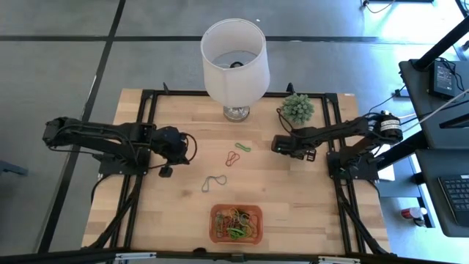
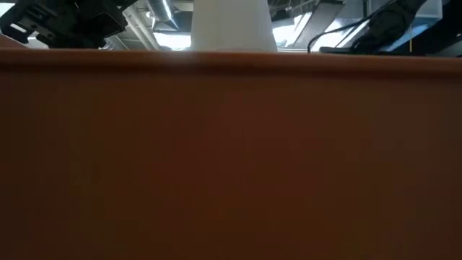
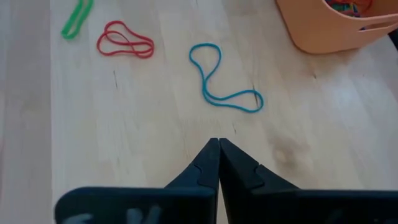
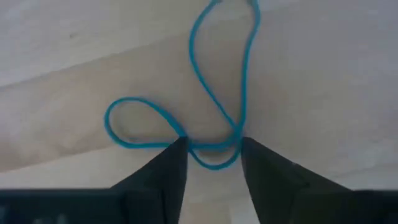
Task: Pick and place rubber bands into bin
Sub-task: Put the blue rubber band into the orange bin
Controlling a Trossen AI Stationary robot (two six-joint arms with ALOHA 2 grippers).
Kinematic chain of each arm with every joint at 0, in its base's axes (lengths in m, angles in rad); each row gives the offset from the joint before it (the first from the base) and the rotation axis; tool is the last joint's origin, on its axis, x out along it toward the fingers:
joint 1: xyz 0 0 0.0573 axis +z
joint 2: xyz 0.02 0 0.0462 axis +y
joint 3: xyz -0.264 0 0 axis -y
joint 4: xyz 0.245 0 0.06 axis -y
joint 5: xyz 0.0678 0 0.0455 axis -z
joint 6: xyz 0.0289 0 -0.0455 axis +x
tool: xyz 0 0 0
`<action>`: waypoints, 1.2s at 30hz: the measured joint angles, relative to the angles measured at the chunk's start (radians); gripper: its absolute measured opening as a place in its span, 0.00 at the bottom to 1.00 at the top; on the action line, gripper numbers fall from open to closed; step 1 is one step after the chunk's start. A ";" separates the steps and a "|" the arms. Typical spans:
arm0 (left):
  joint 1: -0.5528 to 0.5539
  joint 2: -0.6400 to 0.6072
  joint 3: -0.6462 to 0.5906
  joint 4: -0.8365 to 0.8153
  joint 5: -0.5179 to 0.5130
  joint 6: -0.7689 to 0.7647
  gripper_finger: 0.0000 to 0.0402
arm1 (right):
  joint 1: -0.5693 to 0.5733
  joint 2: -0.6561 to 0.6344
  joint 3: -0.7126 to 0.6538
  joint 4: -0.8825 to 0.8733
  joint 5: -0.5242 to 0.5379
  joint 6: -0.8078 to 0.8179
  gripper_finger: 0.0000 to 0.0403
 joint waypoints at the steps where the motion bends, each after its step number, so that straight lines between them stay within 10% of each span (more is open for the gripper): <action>1: 0.000 0.000 -0.002 0.004 0.000 0.002 0.00 | -0.005 -0.003 -0.012 0.017 -0.002 0.001 0.35; 10: 0.000 0.000 -0.005 0.014 -0.004 0.014 0.00 | -0.008 -0.006 -0.044 0.057 0.001 -0.031 0.03; 21: 0.000 0.001 -0.005 0.046 -0.004 0.013 0.01 | 0.142 -0.021 0.137 -0.009 0.086 -0.117 0.01; 36: -0.003 0.000 -0.006 0.091 -0.002 -0.007 0.01 | 0.469 0.101 0.735 -0.327 0.257 -0.159 0.00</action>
